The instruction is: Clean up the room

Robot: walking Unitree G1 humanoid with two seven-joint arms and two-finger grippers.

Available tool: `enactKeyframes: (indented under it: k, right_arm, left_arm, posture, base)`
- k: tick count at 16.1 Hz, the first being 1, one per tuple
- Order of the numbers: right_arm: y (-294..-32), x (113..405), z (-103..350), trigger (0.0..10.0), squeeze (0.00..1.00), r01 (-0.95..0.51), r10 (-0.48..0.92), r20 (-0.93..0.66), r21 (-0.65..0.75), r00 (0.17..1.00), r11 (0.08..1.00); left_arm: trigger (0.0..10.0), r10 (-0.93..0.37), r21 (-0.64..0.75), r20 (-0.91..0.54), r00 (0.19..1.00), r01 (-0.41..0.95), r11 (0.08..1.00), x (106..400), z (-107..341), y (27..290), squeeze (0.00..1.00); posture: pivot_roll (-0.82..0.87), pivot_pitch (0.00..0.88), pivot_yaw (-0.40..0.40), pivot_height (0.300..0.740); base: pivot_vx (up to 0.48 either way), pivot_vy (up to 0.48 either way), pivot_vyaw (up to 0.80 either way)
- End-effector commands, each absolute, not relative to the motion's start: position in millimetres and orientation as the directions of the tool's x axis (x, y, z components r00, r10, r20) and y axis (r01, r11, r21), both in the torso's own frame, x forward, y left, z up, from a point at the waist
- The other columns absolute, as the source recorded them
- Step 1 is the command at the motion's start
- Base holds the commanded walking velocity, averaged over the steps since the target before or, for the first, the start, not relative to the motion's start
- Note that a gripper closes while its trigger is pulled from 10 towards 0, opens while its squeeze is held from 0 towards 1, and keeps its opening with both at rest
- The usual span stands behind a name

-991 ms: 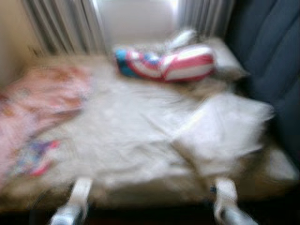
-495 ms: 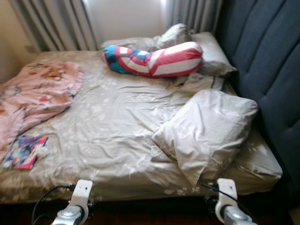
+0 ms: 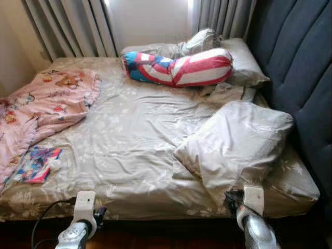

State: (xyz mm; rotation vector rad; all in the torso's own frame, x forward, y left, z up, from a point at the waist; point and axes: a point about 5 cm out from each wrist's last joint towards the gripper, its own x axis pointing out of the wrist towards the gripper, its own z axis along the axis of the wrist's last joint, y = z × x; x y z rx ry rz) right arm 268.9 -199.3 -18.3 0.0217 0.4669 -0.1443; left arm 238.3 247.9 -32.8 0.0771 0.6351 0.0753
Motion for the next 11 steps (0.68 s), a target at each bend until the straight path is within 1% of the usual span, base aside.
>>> enactKeyframes:
  k: [1,2,3,5,7,9,11]
  right_arm:
    - [-202.8,314.0,35.9,10.0,0.0,0.139,-0.146,-0.201,-0.053,0.969,0.989]
    - [-200.6,313.6,38.0,10.0,0.0,0.137,-0.145,-0.169,-0.059,0.975,0.989]
    - [-197.3,312.0,37.8,10.0,0.0,0.133,-0.143,-0.149,-0.074,0.978,0.988]
    - [-193.7,307.5,33.4,10.0,0.0,0.134,-0.142,-0.148,-0.064,0.979,0.989]
    - [-191.1,304.6,31.8,10.0,0.0,0.138,-0.144,-0.134,-0.058,0.98,0.989]
    - [-190.8,303.7,31.3,10.0,0.0,0.143,-0.149,-0.13,-0.055,0.98,0.988]
    - [-200.5,296.9,23.8,10.0,0.0,0.195,-0.202,-0.169,-0.057,0.965,0.979]
  left_arm:
    - [10.0,0.039,0.092,-0.475,0.879,0.005,0.996,267.0,-12.5,230.4,0.0]
    - [10.0,-0.036,0.102,-0.321,0.946,0.072,0.992,301.5,18.0,202.5,0.0]
    - [10.0,-0.053,0.108,-0.268,0.962,0.085,0.99,309.1,27.1,194.2,0.0]
    - [10.0,-0.06,0.094,-0.226,0.972,0.083,0.992,311.0,31.5,191.1,0.0]
    - [10.0,-0.073,0.077,-0.139,0.988,0.085,0.993,315.4,42.8,190.6,0.0]
    - [10.0,-0.064,0.068,-0.115,0.991,0.072,0.995,315.8,45.7,193.3,0.0]
    - [10.0,-0.06,0.073,-0.108,0.992,0.068,0.995,313.3,44.4,194.5,0.0]
  posture:
    - [-0.04,0.0,0.012,0.74]
    - [-0.05,0.0,0.009,0.74]
    - [-0.05,0.0,0.009,0.74]
    - [-0.04,0.0,0.008,0.74]
    - [-0.05,0.0,0.012,0.74]
    - [-0.06,0.0,0.015,0.74]
    - [-0.07,0.0,0.015,0.74]
  base:
    - [0.0,0.0,0.0]
    - [0.0,0.0,0.0]
    - [0.0,0.0,0.0]
    - [0.0,0.0,0.0]
    - [0.0,0.0,0.0]
    - [0.0,0.0,0.0]
    - [0.0,0.0,0.0]
